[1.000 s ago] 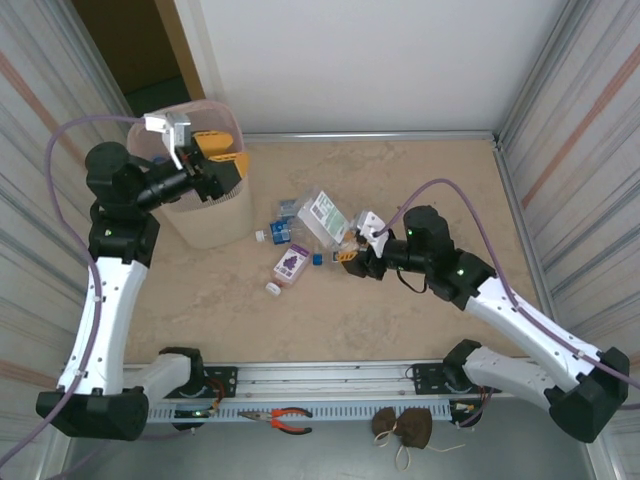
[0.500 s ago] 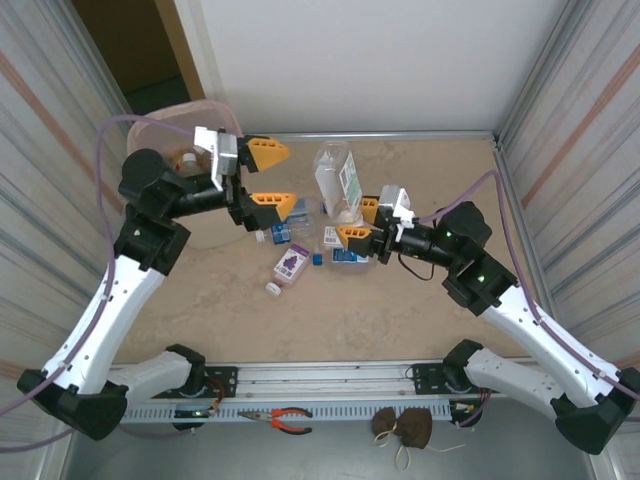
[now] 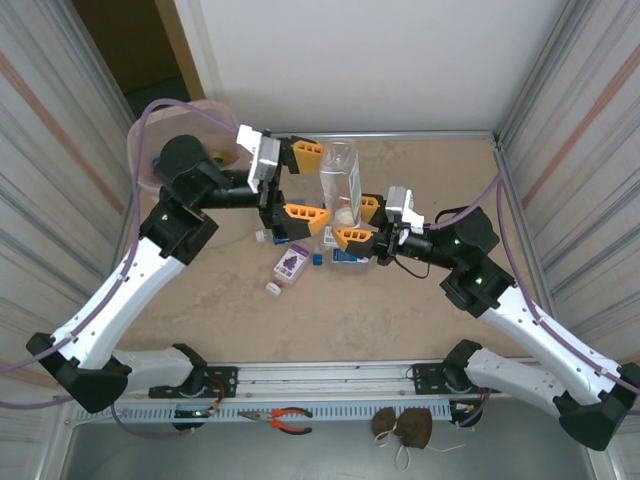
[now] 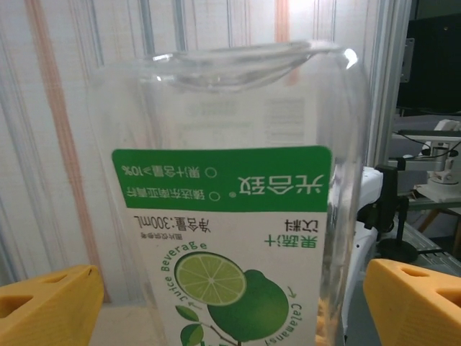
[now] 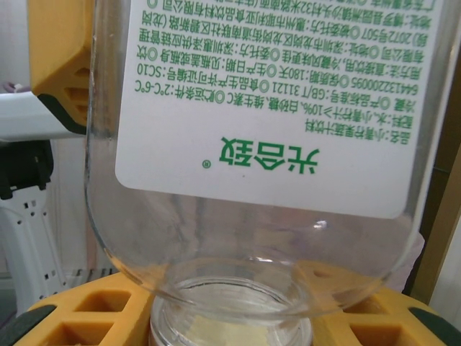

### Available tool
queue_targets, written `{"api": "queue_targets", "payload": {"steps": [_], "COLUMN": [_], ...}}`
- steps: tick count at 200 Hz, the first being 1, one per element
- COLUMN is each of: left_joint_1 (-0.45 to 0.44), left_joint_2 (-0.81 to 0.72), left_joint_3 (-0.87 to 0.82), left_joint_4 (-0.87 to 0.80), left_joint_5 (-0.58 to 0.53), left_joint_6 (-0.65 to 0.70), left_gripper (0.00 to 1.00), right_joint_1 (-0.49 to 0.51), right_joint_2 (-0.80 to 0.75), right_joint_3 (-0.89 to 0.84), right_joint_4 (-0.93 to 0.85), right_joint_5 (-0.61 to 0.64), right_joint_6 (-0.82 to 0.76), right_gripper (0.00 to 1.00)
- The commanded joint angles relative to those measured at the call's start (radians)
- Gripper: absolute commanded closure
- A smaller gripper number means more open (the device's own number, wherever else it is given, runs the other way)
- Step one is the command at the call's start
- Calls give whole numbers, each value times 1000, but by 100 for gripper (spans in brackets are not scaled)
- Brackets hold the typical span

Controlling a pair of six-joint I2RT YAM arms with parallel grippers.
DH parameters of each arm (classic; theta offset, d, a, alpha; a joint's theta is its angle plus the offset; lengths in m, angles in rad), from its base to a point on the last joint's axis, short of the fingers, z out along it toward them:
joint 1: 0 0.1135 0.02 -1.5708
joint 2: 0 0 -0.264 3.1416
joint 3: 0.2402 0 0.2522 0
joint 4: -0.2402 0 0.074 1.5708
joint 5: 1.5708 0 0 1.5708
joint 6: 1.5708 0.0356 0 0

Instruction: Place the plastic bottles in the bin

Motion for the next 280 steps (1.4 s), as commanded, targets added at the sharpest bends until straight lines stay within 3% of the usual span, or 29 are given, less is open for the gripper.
{"api": "queue_targets", "payload": {"steps": [1,123,153,173,208,248,280], "left_joint_1": [-23,-54,-54,-52,-25,95,190], "left_joint_2": [7,33,29,20,15,10,38], "left_joint_3": [43,71,79,84,113,157,255], "left_joint_4": [-7,-7,-28,-65,-176,-318,-539], "left_joint_5": [-1,34,31,10,-62,-174,-379], "left_joint_6": [26,6,16,45,90,90,128], "left_gripper": [9,47,52,53,55,59,59], "right_joint_1": [11,18,21,22,25,25,25], "right_joint_2": [-7,-26,-37,-49,-85,-134,-166], "right_joint_3": [33,27,25,27,22,16,23], "right_joint_4": [54,10,-10,-32,-91,-171,-224], "right_joint_5": [-3,29,55,75,120,186,233], "right_joint_6": [9,-4,-8,-10,-16,-38,-67], "right_gripper": [70,69,57,42,24,20,19]}}
